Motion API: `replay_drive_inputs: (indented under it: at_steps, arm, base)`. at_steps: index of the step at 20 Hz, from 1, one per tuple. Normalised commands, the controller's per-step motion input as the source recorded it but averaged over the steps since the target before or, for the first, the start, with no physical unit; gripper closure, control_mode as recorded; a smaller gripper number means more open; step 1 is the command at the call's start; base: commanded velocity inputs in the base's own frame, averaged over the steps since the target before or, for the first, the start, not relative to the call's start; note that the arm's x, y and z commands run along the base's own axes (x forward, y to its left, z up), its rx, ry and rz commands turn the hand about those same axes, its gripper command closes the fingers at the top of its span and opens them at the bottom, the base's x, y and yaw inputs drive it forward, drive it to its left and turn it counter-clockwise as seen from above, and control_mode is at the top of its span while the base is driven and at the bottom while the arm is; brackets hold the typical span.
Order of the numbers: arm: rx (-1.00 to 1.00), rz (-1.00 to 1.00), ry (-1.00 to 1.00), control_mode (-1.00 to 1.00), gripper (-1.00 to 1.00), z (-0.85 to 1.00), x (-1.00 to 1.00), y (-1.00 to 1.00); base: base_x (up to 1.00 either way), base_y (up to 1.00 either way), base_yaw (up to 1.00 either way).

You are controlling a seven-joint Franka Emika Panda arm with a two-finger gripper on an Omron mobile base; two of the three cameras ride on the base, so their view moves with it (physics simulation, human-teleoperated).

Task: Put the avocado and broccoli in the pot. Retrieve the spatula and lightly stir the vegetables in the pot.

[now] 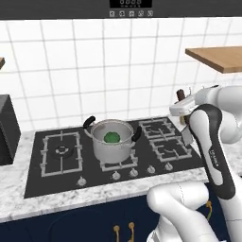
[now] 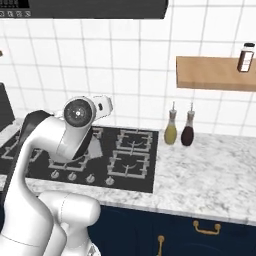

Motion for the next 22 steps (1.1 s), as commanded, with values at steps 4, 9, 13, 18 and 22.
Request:
replay_drive_inputs:
  at_steps: [4,9,13,18,22]
  arm:
    - [0.00,0.00,0.00,1.00,1.00,0.00,0.00,0.00]
    - [0.00,0.00,0.00,1.00,1.00,0.00,0.00,0.00]
    - [0.00,0.00,0.00,1.00,1.00,0.00,0.00,0.00]
    - [0.06,0.00,-0.03,-1.00,1.00,0.24,0.04,0.00]
    - [0.16,0.00,-0.08,-1.00,1.00,0.36,0.53,0.00]
  base:
    - [-0.01,0.96,0.00]
    - [0.28,0.69,0.00]
    - [0.74,0.00,0.00]
    - [0.42,0.00,0.00]
    - [0.00,0.00,0.00]
